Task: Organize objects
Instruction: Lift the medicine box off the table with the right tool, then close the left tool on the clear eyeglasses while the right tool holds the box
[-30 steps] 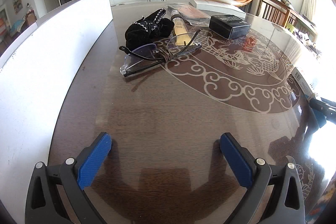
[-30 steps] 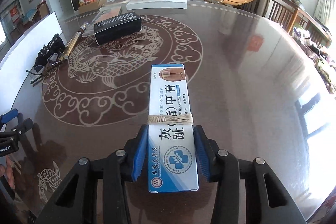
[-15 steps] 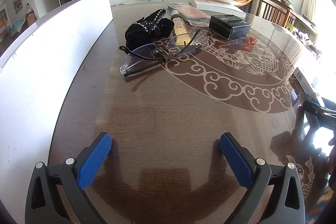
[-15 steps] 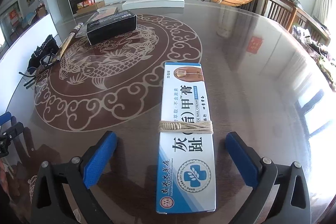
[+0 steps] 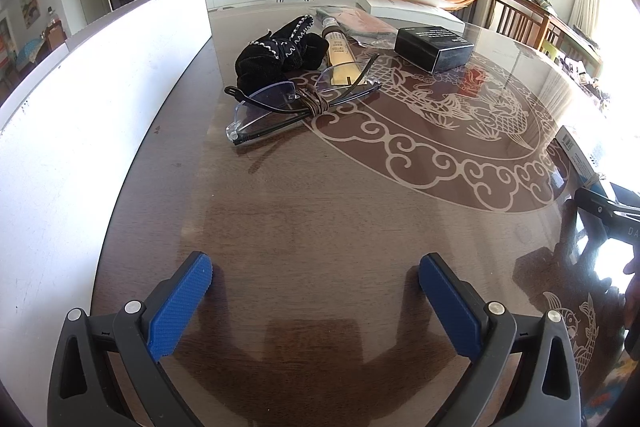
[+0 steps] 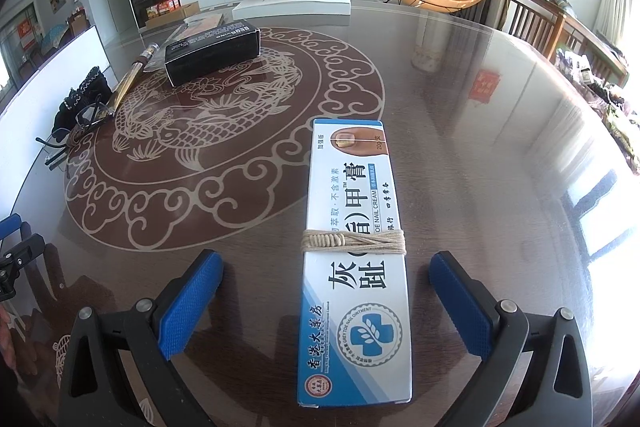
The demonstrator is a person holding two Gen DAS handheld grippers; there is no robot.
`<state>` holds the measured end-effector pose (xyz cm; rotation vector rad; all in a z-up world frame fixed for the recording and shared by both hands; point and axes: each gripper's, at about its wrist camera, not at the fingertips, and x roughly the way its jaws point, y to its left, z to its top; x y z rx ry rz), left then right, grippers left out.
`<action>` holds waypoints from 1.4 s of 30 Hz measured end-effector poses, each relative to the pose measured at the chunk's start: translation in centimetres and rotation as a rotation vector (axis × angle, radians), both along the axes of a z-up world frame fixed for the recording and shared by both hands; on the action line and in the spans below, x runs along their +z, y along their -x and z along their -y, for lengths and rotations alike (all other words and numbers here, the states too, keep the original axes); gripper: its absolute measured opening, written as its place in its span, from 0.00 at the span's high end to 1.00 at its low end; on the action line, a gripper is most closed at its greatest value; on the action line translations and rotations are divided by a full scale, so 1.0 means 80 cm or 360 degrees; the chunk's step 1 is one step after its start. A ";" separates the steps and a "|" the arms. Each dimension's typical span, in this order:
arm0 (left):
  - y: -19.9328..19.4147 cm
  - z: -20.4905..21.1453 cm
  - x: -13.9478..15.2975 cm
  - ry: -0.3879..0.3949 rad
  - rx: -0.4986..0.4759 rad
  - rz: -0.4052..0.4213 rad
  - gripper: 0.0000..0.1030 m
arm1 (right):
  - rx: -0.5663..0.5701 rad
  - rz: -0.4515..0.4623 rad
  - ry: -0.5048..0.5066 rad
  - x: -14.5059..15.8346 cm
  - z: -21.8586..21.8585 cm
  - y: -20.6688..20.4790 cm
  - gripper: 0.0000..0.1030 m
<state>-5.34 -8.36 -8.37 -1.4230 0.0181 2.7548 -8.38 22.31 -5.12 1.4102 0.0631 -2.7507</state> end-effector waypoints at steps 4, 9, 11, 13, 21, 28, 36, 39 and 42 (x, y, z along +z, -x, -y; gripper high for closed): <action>-0.003 0.003 0.005 -0.0041 -0.0141 0.0012 0.00 | -0.0002 -0.0002 -0.0001 0.000 0.000 -0.001 0.00; 0.027 0.025 0.052 -0.0030 -0.0073 -0.0193 0.00 | -0.0006 -0.0003 -0.0003 0.000 -0.001 -0.002 0.00; 0.055 0.024 0.060 -0.0019 -0.0115 -0.0226 0.00 | -0.0007 -0.0003 -0.0003 0.001 -0.002 -0.002 0.00; 0.093 0.017 0.048 0.0028 -0.0177 -0.0119 0.00 | -0.0007 -0.0003 -0.0003 0.001 -0.001 -0.002 0.00; 0.101 0.002 0.015 -0.0150 -0.0405 0.0029 0.45 | -0.0006 -0.0003 -0.0003 0.000 -0.001 -0.002 0.00; 0.042 -0.002 0.029 -0.0212 -0.0378 -0.0076 0.25 | -0.0006 -0.0003 -0.0003 0.000 -0.001 -0.002 0.00; 0.113 -0.029 0.012 -0.0090 -0.0399 0.0076 0.33 | -0.0006 -0.0003 -0.0001 0.000 -0.001 -0.002 0.00; 0.112 -0.051 0.014 0.0028 -0.0448 0.0003 0.73 | 0.0005 0.0021 0.0003 0.001 -0.001 0.001 0.00; 0.104 -0.047 0.014 0.0017 -0.0403 -0.0020 0.75 | 0.0096 0.0169 0.0061 0.006 -0.004 0.018 0.00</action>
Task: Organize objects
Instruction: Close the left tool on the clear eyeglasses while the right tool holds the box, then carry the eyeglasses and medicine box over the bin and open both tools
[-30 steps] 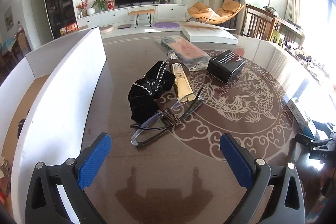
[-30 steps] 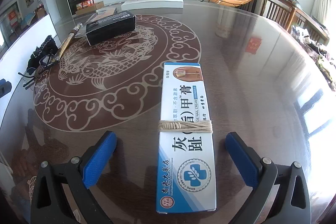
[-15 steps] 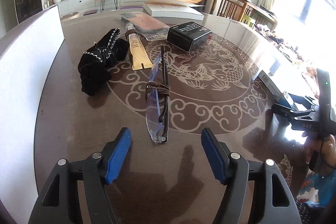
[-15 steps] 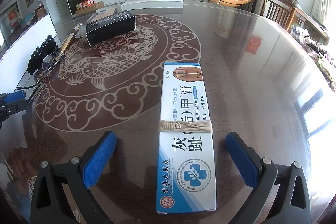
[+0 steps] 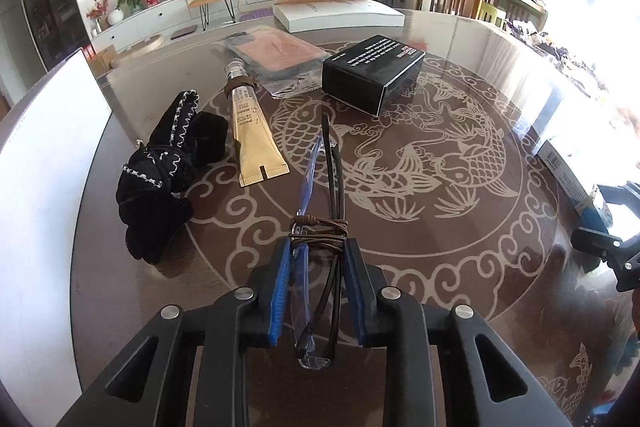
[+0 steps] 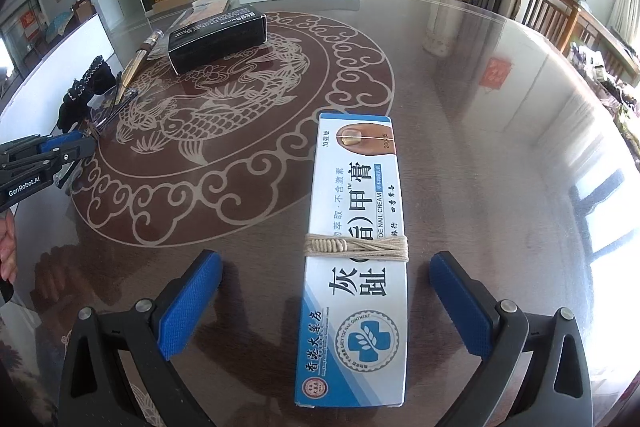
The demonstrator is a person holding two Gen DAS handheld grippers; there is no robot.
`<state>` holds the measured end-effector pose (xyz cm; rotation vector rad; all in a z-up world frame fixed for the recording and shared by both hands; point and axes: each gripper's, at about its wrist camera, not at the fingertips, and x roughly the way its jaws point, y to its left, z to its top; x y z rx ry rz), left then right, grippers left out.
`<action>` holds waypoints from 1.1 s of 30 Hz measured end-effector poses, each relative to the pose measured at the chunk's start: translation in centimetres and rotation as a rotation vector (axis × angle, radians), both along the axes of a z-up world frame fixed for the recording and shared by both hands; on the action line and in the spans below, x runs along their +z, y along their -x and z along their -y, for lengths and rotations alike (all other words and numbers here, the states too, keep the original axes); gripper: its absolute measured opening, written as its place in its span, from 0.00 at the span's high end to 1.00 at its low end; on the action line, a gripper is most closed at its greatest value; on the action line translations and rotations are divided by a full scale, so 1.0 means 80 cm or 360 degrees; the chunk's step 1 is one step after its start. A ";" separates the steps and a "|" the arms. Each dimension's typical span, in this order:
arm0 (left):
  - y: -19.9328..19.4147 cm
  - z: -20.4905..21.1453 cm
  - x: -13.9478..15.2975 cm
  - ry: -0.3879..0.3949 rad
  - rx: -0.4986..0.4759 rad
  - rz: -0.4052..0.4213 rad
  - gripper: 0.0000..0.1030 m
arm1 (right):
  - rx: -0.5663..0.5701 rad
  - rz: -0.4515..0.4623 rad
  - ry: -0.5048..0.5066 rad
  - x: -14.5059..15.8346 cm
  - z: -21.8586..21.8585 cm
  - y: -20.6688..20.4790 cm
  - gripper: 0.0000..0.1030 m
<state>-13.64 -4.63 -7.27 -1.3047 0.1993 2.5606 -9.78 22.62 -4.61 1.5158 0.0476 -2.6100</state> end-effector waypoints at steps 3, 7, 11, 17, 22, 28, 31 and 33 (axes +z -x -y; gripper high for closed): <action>-0.019 0.014 0.002 -0.0088 0.0048 -0.0019 0.76 | 0.0075 0.0106 -0.0043 0.008 0.000 0.015 0.41; -0.059 0.036 0.023 -0.0261 0.0119 -0.0125 0.76 | 0.0058 0.0124 -0.0007 0.019 -0.013 0.017 0.57; -0.107 0.054 0.065 -0.0403 0.0154 -0.0277 0.76 | 0.0018 0.0115 0.0297 0.040 -0.022 0.001 0.57; -0.172 0.120 0.153 -0.0535 0.0249 -0.0513 0.76 | 0.0183 0.0000 0.0488 0.110 0.048 -0.006 0.57; -0.202 0.229 0.197 -0.0469 0.0462 -0.0579 0.76 | 0.0474 -0.0045 0.0721 0.169 0.183 0.003 0.57; -0.211 0.366 0.166 -0.0283 0.0816 -0.0372 0.76 | 0.0907 0.0008 0.0904 0.205 0.398 -0.006 0.57; -0.209 0.399 0.139 -0.0162 0.0926 -0.0255 0.74 | 0.1011 0.0029 0.0913 0.202 0.489 -0.009 0.57; -0.208 0.410 0.116 -0.0065 0.1035 -0.0141 0.71 | 0.1037 0.0071 0.0863 0.184 0.540 -0.006 0.53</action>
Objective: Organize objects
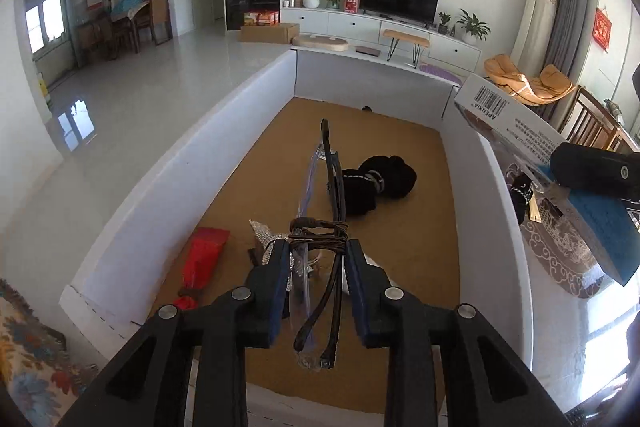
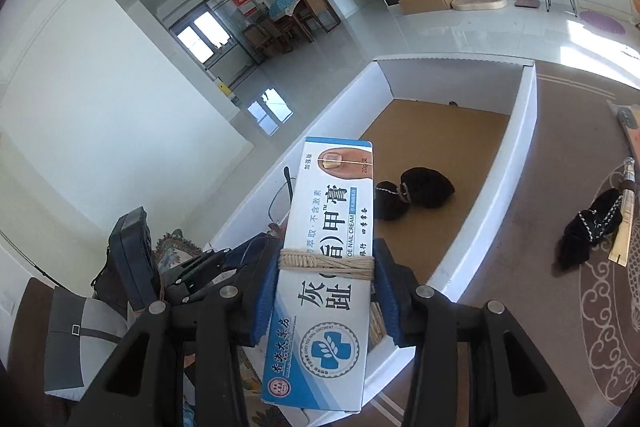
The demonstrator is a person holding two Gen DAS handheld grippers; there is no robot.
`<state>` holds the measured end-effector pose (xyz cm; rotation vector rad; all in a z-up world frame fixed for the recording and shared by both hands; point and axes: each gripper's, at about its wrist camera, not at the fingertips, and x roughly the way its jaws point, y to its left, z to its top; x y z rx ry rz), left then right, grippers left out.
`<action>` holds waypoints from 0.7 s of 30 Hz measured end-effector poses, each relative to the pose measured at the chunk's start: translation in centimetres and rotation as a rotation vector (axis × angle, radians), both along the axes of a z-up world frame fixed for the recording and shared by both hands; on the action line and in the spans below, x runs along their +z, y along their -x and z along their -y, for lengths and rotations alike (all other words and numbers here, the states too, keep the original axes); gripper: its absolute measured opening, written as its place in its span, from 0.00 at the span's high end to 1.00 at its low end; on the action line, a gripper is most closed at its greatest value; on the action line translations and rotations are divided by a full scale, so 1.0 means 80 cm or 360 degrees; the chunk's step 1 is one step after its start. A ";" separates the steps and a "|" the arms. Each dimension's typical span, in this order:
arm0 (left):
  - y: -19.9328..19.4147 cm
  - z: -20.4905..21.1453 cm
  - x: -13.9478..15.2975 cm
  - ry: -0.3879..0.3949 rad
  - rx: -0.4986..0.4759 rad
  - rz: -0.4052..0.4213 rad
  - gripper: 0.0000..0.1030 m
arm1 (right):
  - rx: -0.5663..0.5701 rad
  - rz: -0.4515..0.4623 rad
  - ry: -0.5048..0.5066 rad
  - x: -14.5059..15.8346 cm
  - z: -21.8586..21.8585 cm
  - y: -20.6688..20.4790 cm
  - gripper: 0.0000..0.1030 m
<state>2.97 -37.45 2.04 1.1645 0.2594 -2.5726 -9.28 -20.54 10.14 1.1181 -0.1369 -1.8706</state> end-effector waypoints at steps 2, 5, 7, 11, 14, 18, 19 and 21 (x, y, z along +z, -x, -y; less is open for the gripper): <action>-0.002 0.003 -0.014 0.0033 0.0087 0.0061 0.54 | -0.0021 0.0040 -0.0093 -0.024 0.026 0.001 0.39; -0.020 -0.014 -0.008 0.0068 0.0104 -0.0055 0.33 | -0.0088 0.0015 -0.0056 -0.041 0.007 -0.004 0.33; -0.027 -0.042 0.004 0.0074 0.0067 -0.0146 0.30 | -0.0174 -0.0135 -0.0062 -0.041 -0.032 -0.008 0.24; -0.031 -0.135 0.037 -0.0101 -0.0189 -0.0342 0.29 | -0.0399 -0.0485 -0.0172 -0.047 -0.136 -0.022 0.02; -0.028 -0.231 0.047 -0.0256 -0.0517 -0.0434 0.04 | -0.0563 -0.0607 -0.0416 -0.079 -0.219 -0.014 0.00; -0.001 -0.345 0.005 -0.0382 -0.0827 -0.0305 0.00 | -0.0753 -0.0496 -0.0760 -0.129 -0.329 0.011 0.00; 0.011 -0.365 -0.012 -0.0355 -0.0844 -0.0242 0.00 | -0.0805 -0.0479 -0.0811 -0.136 -0.360 0.013 0.00; 0.038 -0.396 -0.046 -0.0283 -0.0830 -0.0112 0.00 | -0.0893 -0.0441 -0.0889 -0.152 -0.403 0.016 0.00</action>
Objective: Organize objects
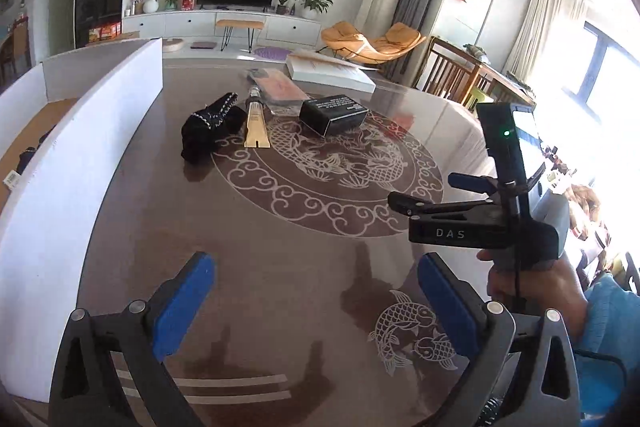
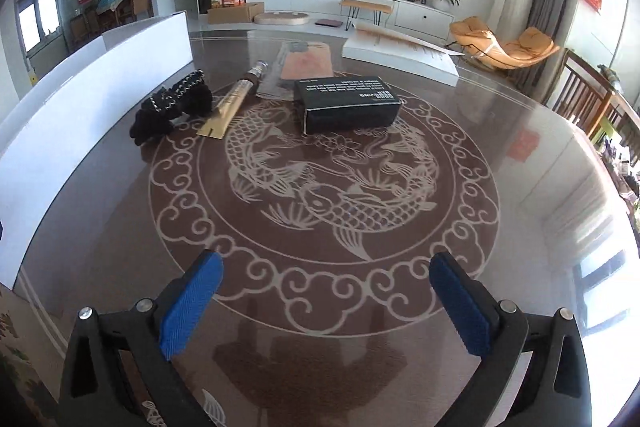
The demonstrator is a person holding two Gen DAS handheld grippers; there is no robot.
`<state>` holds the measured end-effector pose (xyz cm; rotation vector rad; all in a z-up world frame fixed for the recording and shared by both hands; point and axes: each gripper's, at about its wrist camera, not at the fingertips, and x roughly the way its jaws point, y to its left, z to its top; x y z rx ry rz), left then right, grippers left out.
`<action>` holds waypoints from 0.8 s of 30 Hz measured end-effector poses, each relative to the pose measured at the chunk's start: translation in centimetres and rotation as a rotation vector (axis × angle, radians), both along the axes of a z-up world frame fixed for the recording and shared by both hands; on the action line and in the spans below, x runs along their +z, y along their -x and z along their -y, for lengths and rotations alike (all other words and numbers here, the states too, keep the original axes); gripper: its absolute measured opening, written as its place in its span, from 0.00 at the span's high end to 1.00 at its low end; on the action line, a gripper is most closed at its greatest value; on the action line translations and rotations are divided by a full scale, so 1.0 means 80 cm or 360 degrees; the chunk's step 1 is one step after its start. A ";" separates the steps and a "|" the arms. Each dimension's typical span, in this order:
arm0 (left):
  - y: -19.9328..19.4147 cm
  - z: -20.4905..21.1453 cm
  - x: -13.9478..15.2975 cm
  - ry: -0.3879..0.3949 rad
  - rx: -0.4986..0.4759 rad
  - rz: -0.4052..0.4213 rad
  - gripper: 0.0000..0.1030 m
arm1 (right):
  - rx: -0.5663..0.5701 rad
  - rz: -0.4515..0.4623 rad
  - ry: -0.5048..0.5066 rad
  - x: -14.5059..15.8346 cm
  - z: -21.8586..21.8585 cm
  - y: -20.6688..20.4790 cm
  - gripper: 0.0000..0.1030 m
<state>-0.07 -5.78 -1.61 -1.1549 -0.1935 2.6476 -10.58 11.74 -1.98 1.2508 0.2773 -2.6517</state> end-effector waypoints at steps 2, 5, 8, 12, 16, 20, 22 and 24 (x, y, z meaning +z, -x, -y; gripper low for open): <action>0.025 -0.016 -0.022 0.0107 0.0054 0.0057 0.00 | -0.0085 0.0036 -0.0007 -0.011 -0.031 0.000 0.00; 0.050 -0.021 -0.044 0.0196 0.0077 0.0097 0.00 | -0.0171 0.0070 0.0023 -0.019 -0.058 -0.007 0.00; 0.072 -0.027 -0.057 0.0302 0.0073 0.0107 0.00 | -0.0213 0.0093 0.0065 -0.031 -0.070 -0.010 0.00; 0.097 -0.037 -0.078 0.0377 0.0055 0.0178 0.00 | -0.0243 0.0106 0.0095 -0.034 -0.076 -0.008 0.00; 0.110 -0.046 -0.078 0.0383 0.0061 0.0178 0.00 | -0.0242 0.0106 0.0094 -0.035 -0.072 -0.008 0.00; 0.111 -0.046 -0.075 0.0376 0.0062 0.0182 0.00 | -0.0243 0.0105 0.0094 -0.035 -0.072 -0.008 0.00; 0.111 -0.046 -0.076 0.0376 0.0062 0.0182 0.00 | -0.0243 0.0106 0.0094 -0.035 -0.072 -0.008 0.00; 0.111 -0.045 -0.076 0.0377 0.0061 0.0181 0.00 | -0.0243 0.0106 0.0094 -0.035 -0.072 -0.008 0.00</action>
